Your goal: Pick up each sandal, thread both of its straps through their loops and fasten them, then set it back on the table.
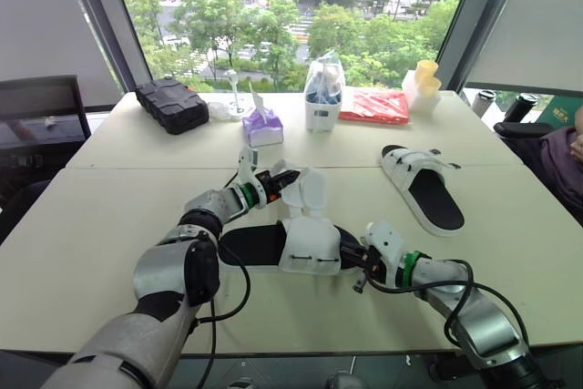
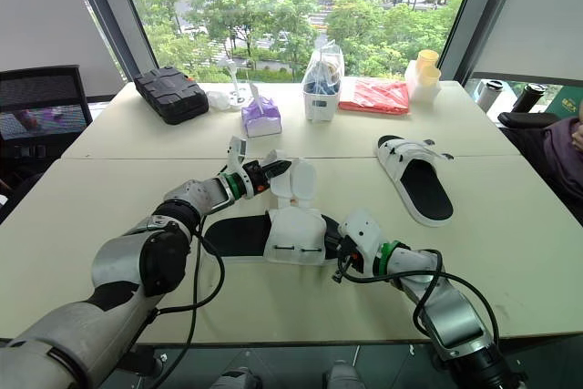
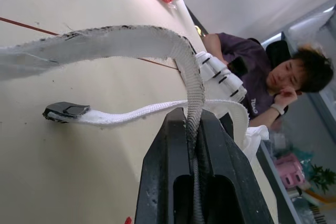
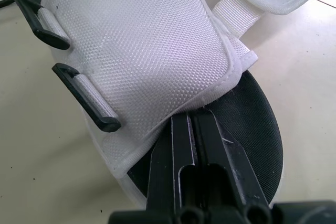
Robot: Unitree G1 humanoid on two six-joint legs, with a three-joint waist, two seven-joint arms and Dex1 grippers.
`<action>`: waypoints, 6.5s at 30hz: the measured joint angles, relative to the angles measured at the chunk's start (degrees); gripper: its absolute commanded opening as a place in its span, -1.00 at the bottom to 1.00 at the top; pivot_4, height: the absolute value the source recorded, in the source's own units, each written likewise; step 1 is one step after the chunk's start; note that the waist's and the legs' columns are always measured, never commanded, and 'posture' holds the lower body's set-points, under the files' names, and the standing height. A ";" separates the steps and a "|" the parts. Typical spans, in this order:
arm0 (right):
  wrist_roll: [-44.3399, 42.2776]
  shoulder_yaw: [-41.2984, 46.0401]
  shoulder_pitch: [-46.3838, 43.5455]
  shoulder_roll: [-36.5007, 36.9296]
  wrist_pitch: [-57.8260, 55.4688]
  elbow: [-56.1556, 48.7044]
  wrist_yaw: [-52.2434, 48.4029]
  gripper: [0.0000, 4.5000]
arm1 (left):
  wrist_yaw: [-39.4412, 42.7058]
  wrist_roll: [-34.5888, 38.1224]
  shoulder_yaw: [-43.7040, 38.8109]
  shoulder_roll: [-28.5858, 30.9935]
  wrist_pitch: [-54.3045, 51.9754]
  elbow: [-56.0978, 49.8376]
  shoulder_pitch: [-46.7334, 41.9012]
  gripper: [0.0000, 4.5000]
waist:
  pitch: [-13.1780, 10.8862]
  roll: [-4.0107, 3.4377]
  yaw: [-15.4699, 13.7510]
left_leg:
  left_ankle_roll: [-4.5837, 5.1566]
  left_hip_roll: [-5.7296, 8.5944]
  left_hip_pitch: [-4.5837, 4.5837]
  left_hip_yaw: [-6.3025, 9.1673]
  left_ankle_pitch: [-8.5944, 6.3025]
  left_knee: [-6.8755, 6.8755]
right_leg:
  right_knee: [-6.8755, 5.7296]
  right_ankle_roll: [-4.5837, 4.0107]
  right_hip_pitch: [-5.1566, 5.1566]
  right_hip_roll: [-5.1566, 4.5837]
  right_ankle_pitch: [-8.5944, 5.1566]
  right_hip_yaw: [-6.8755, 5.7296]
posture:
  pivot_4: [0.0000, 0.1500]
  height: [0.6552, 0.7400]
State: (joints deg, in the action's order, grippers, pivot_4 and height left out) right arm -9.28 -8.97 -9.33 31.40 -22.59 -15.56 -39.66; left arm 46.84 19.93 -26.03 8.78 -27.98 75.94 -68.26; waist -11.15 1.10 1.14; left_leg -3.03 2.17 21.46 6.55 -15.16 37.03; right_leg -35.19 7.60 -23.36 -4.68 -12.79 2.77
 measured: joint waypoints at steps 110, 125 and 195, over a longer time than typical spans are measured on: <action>3.55 -1.68 -18.94 -8.24 15.95 30.99 -6.78 -1.00 | -49.47 -47.02 45.66 41.12 83.73 -21.43 22.57 0.98 | 0.12 -0.19 -0.42 | 0.03 0.00 -0.14 -0.04 0.03 0.14 | -0.44 0.05 0.03 0.01 0.03 0.03 | 1.00 1.00; 3.52 -1.71 -20.04 -9.18 15.99 31.96 -6.94 -1.00 | 8.51 8.12 36.47 30.56 4.58 -65.99 24.43 0.98 | 0.10 -0.17 2.07 | 0.03 -0.02 -0.10 0.02 0.02 0.01 | -0.41 0.00 -0.07 0.05 0.06 0.05 | 1.00 1.00; 3.51 -1.59 -20.98 -11.20 17.36 34.61 -7.58 -1.00 | -1.94 -36.08 38.12 29.36 69.10 -67.70 23.17 -0.98 | 0.05 -0.17 1.23 | -0.12 -0.03 -0.11 -0.09 0.10 -0.01 | -0.12 -0.23 -0.08 0.00 0.21 0.15 | 1.00 1.00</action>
State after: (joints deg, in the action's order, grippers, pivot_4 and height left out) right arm -5.77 -10.56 -30.31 20.20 -5.23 19.05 -47.24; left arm 44.90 -16.15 12.09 38.14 41.12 8.24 -45.09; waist -11.10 0.94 2.37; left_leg -3.16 2.14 21.36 6.47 -15.06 37.02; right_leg -35.31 7.37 -23.43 -4.67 -12.59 2.93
